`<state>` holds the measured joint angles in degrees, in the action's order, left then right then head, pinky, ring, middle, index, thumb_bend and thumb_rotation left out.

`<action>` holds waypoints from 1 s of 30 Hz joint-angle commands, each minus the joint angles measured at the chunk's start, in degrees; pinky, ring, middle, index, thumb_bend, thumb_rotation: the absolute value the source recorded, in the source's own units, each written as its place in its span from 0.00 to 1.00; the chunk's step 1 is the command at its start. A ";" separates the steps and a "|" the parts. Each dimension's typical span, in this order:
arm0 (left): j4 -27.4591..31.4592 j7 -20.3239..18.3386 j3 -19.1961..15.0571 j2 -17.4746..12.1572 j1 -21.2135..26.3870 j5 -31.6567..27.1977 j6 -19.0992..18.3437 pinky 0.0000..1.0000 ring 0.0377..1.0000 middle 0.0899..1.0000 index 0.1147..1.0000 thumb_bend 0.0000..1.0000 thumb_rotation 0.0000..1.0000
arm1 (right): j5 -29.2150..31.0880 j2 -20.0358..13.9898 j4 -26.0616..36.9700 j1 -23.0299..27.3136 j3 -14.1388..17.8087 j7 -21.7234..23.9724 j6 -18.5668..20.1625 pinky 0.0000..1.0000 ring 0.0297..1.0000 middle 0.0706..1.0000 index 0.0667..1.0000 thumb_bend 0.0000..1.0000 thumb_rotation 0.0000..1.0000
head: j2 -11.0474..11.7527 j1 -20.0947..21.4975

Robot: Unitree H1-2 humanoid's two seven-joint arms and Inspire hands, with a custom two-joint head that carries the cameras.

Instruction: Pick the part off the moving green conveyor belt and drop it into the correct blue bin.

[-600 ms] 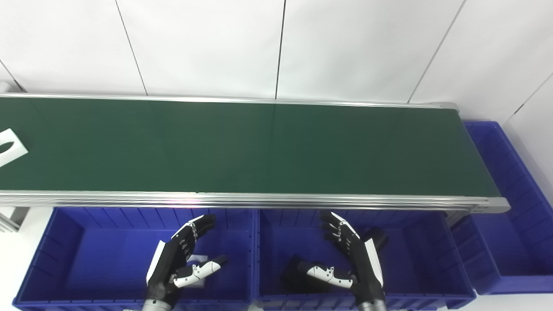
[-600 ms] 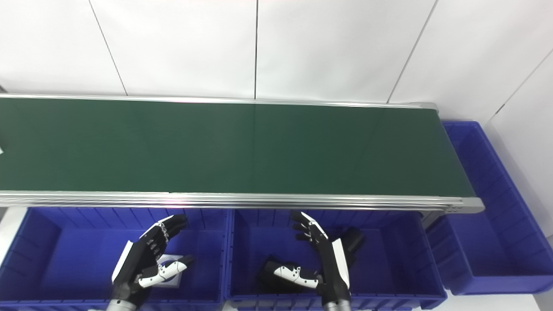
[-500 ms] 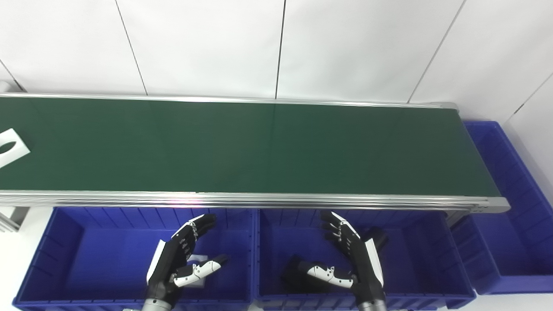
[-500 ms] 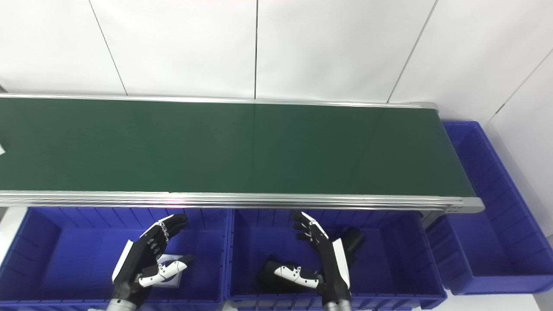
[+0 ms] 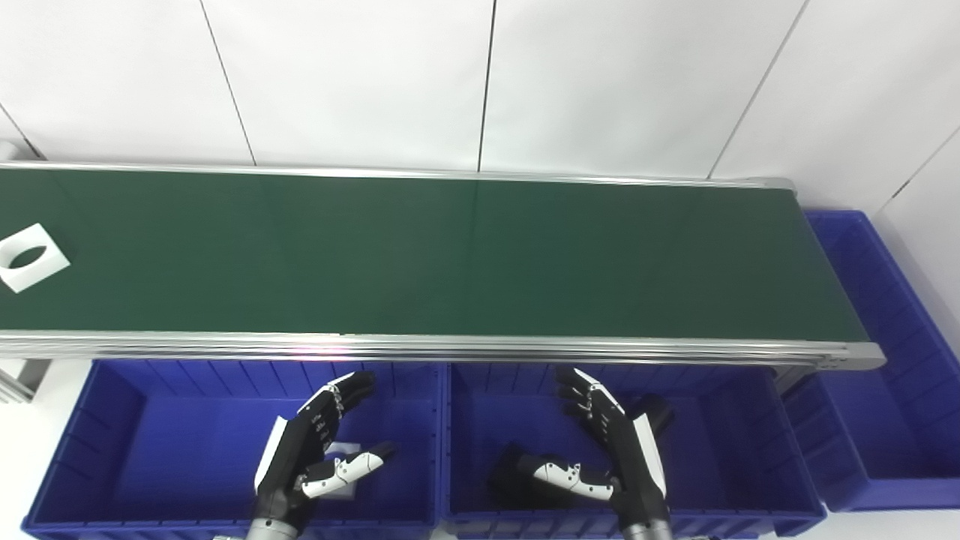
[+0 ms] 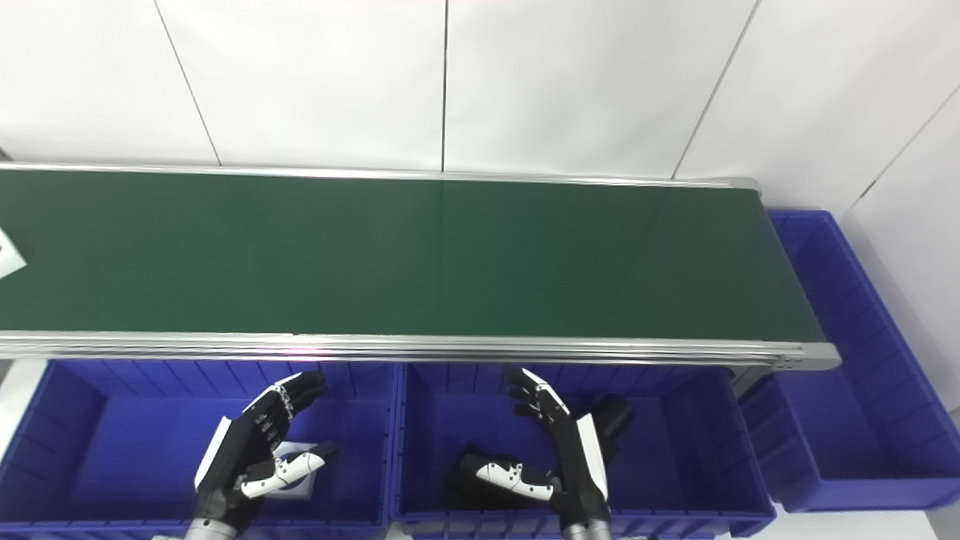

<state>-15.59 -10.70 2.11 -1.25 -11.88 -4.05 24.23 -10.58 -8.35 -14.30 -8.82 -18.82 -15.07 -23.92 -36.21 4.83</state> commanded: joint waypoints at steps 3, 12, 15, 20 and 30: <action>0.69 0.72 -0.08 0.21 0.59 0.00 2.10 0.90 0.82 0.80 0.73 0.57 0.00 | -0.25 -0.24 1.84 0.75 -0.45 -1.06 -3.00 0.71 0.77 0.80 0.80 0.65 0.00 | 0.09 0.09; 1.26 1.54 0.08 0.22 0.26 0.14 1.81 0.89 0.82 0.79 0.72 0.58 0.00 | 0.09 -0.24 2.08 0.85 -0.54 -1.70 -3.00 0.71 0.76 0.79 0.79 0.66 0.00 | -0.13 -0.25; 1.26 1.36 0.10 0.32 0.17 -0.30 2.05 0.89 0.82 0.79 0.72 0.58 0.00 | -0.09 -0.32 1.91 0.90 -0.85 -2.52 -3.00 0.70 0.76 0.78 0.79 0.66 0.00 | -0.18 -0.17; 0.81 1.20 0.07 0.22 0.47 -0.43 2.32 0.90 0.82 0.79 0.72 0.57 0.00 | -0.21 -0.47 1.52 1.05 -1.41 -3.36 -3.00 0.71 0.76 0.78 0.78 0.66 0.00 | -0.16 -0.23; 0.55 0.79 0.10 0.14 0.78 -0.86 2.35 0.89 0.82 0.79 0.72 0.58 0.00 | -0.26 -0.67 1.02 1.36 -1.98 -3.77 -3.00 0.70 0.76 0.79 0.79 0.67 0.00 | -0.24 -0.23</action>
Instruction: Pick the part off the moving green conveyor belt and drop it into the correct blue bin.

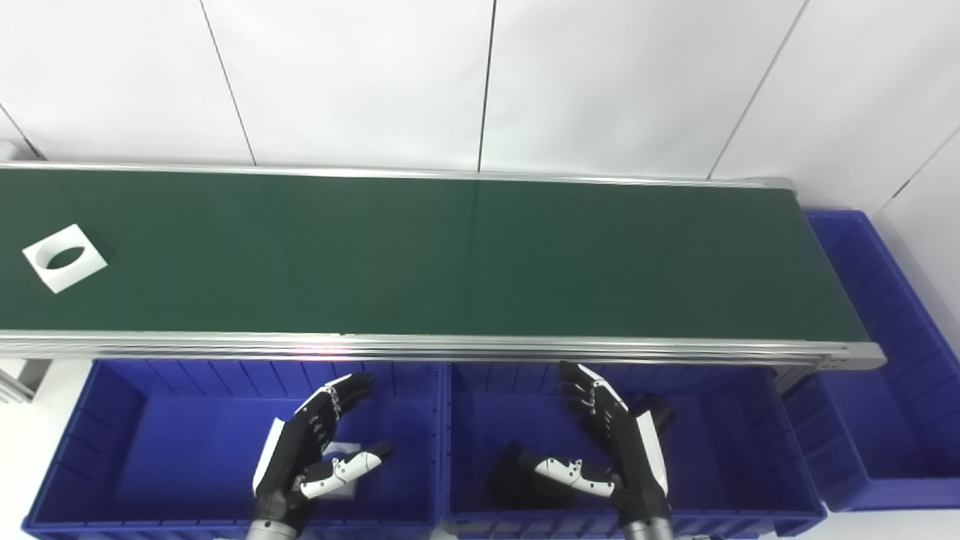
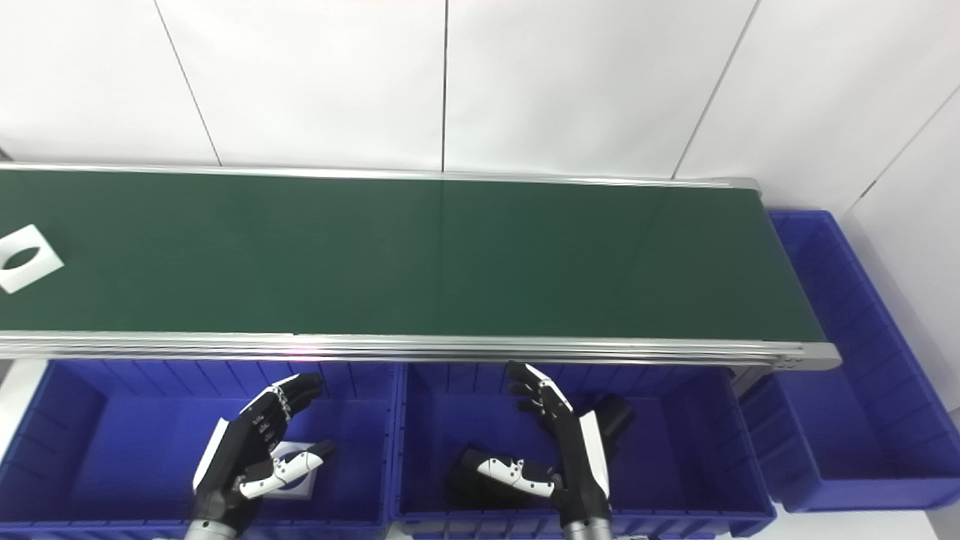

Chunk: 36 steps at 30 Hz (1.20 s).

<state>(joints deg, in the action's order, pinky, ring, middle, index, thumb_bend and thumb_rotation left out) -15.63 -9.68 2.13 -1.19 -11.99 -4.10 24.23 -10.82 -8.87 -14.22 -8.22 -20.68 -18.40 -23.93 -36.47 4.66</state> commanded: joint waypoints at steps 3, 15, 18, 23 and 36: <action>0.71 -0.05 0.08 0.15 0.86 -0.62 2.21 0.89 0.82 0.79 0.72 0.57 0.00 | 0.14 0.02 0.67 0.80 -0.03 -0.27 -3.00 0.70 0.76 0.79 0.78 0.67 0.00 | 0.02 -0.18; 0.89 -0.12 0.38 0.33 0.71 -0.52 2.22 0.89 0.82 0.79 0.72 0.57 0.00 | 0.14 -0.20 0.70 0.84 -0.03 -0.23 -3.00 0.70 0.77 0.79 0.78 0.66 0.00 | 1.37 -1.89; 0.43 0.27 0.52 0.56 0.68 0.49 2.59 0.89 0.82 0.79 0.73 0.57 0.00 | -0.30 -0.44 0.76 0.68 -0.15 -0.70 -3.00 0.70 0.77 0.79 0.78 0.67 0.00 | 2.10 -4.09; 0.42 1.85 0.40 1.86 0.27 2.09 2.63 0.86 0.80 0.77 0.71 0.60 0.00 | 1.41 -1.53 0.33 0.50 0.07 0.18 -3.00 0.70 0.76 0.79 0.79 0.66 0.00 | 3.63 -9.25; -0.52 6.59 1.69 4.26 0.29 5.83 2.66 0.83 0.77 0.74 0.68 0.64 0.00 | 5.66 -3.39 -1.77 0.69 0.79 2.79 -3.00 0.71 0.79 0.83 0.81 0.62 0.00 | 6.30 -17.28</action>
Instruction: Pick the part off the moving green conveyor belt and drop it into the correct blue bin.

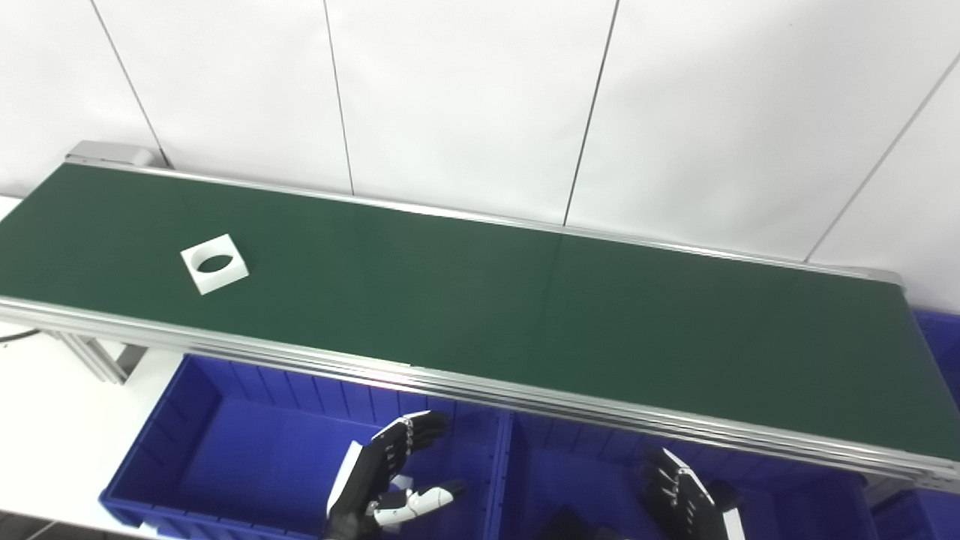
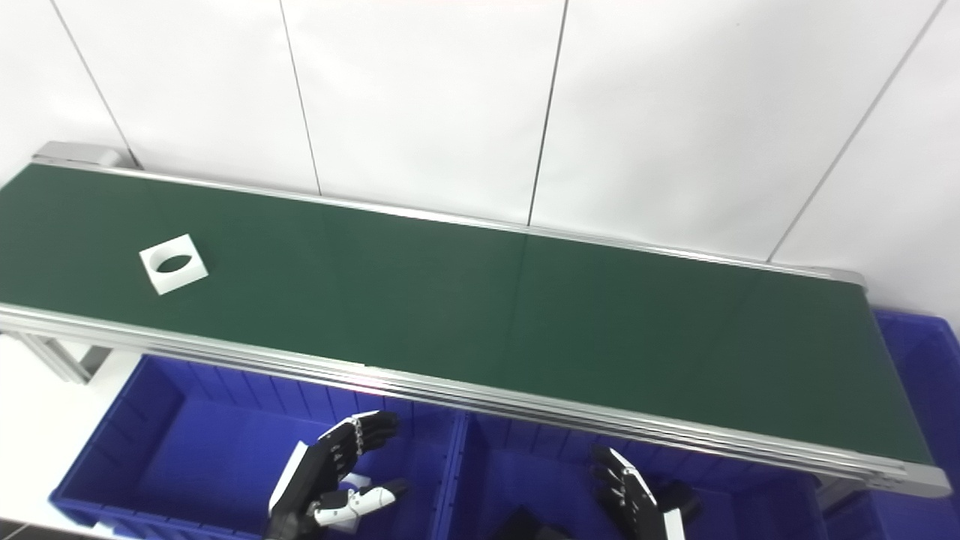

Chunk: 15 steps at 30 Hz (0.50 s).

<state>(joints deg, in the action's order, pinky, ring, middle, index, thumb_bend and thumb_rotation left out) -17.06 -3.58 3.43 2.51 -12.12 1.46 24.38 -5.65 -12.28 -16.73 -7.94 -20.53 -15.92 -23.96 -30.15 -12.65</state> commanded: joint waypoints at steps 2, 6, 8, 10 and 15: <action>0.64 0.84 0.66 0.68 0.46 0.14 2.53 0.83 0.77 0.74 0.68 0.64 0.00 | 0.73 0.00 0.52 0.50 0.97 0.72 -2.97 0.71 0.79 0.83 0.81 0.61 0.00 | 0.29 -0.30; 0.36 1.92 0.98 0.64 0.64 0.45 2.53 0.83 0.76 0.73 0.68 0.64 0.00 | 1.40 -0.04 0.15 0.72 1.59 2.00 -2.97 0.70 0.79 0.84 0.82 0.60 0.00 | 0.47 -0.52; -0.03 2.32 1.04 0.68 0.85 0.22 2.54 0.82 0.76 0.73 0.68 0.64 0.00 | 1.34 -0.07 0.12 0.80 1.83 2.35 -2.97 0.70 0.79 0.83 0.82 0.60 0.00 | 0.60 -0.60; -0.29 2.35 1.14 0.69 0.99 -0.03 2.54 0.82 0.76 0.73 0.67 0.64 0.00 | 1.22 -0.11 0.04 0.88 1.93 2.41 -2.97 0.70 0.78 0.83 0.82 0.60 0.00 | 0.68 -0.81; -0.75 2.76 1.71 0.94 1.02 0.05 2.54 0.84 0.78 0.74 0.68 0.63 0.00 | 0.73 -0.42 -0.11 1.08 1.74 1.86 -2.97 0.69 0.77 0.82 0.81 0.58 0.00 | 1.41 -2.63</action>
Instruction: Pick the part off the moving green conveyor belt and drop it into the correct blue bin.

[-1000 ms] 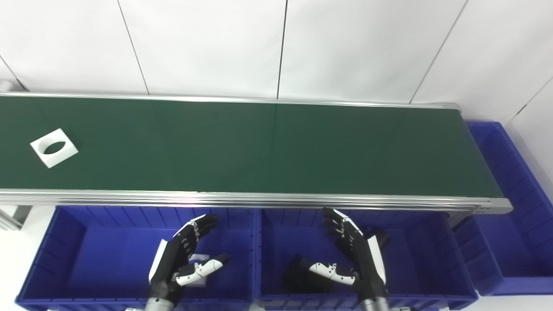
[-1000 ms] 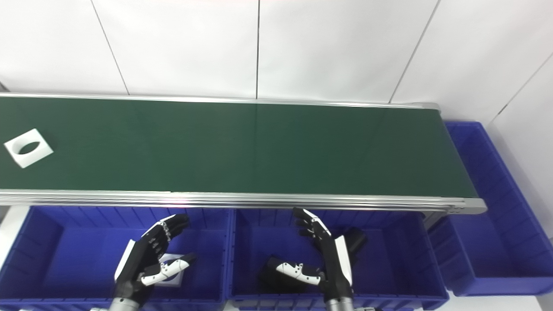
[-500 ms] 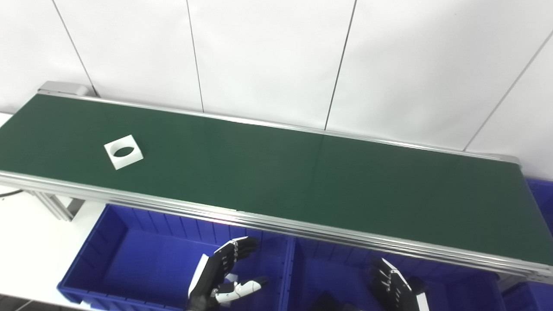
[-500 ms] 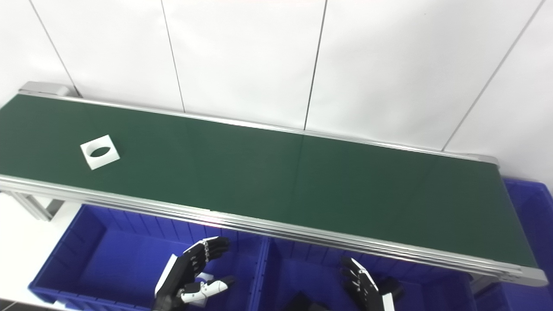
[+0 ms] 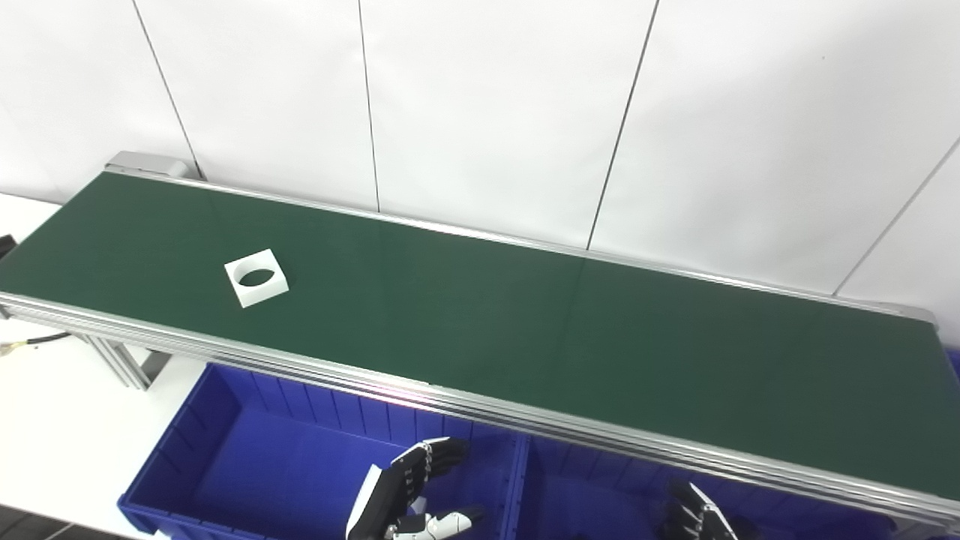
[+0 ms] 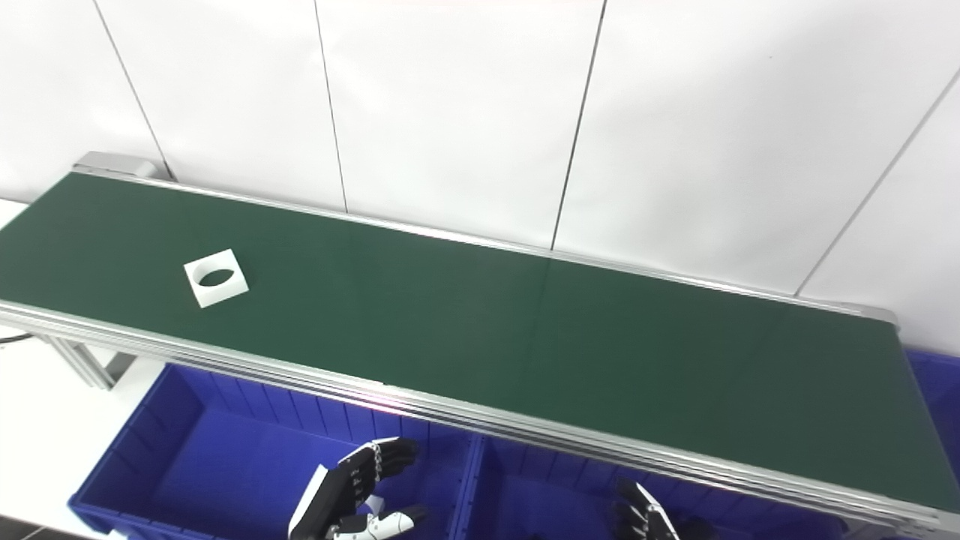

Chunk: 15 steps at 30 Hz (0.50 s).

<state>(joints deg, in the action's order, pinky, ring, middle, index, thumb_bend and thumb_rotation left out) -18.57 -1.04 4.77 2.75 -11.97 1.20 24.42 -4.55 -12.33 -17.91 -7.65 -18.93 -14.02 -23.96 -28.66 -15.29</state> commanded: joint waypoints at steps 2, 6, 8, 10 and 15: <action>0.60 0.27 0.67 0.79 0.90 0.28 2.50 0.84 0.78 0.74 0.68 0.63 0.00 | -0.39 -0.57 0.87 0.88 0.13 -0.21 -2.97 0.69 0.77 0.81 0.81 0.58 0.00 | 0.07 -1.18; 0.59 0.72 1.14 0.96 0.87 0.74 2.49 0.83 0.78 0.75 0.68 0.65 0.00 | -1.09 -1.10 0.33 1.02 -0.08 -1.20 -2.97 0.69 0.78 0.82 0.81 0.57 0.00 | 0.26 -2.22; 0.58 0.68 1.42 0.90 0.84 0.83 2.49 0.83 0.77 0.74 0.68 0.65 0.00 | -0.59 -1.16 0.22 0.91 0.12 -0.72 -2.97 0.70 0.79 0.82 0.81 0.56 0.00 | 0.30 -2.60; 0.56 0.45 1.60 0.98 0.79 0.58 2.48 0.83 0.77 0.74 0.68 0.65 0.00 | -0.26 -1.26 0.13 0.87 0.25 -0.40 -2.97 0.70 0.79 0.83 0.81 0.55 0.00 | 0.29 -2.82; 0.21 0.83 1.98 1.05 0.99 0.81 2.50 0.83 0.77 0.74 0.68 0.65 0.00 | -0.14 -1.33 0.13 0.95 0.38 -0.42 -2.97 0.71 0.80 0.83 0.81 0.54 0.00 | 0.36 -3.15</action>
<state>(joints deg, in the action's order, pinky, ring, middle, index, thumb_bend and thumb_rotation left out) -19.21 -0.76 6.30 3.03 -11.86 1.34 24.42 -5.09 -13.31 -18.61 -7.25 -18.92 -14.22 -23.96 -28.21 -18.37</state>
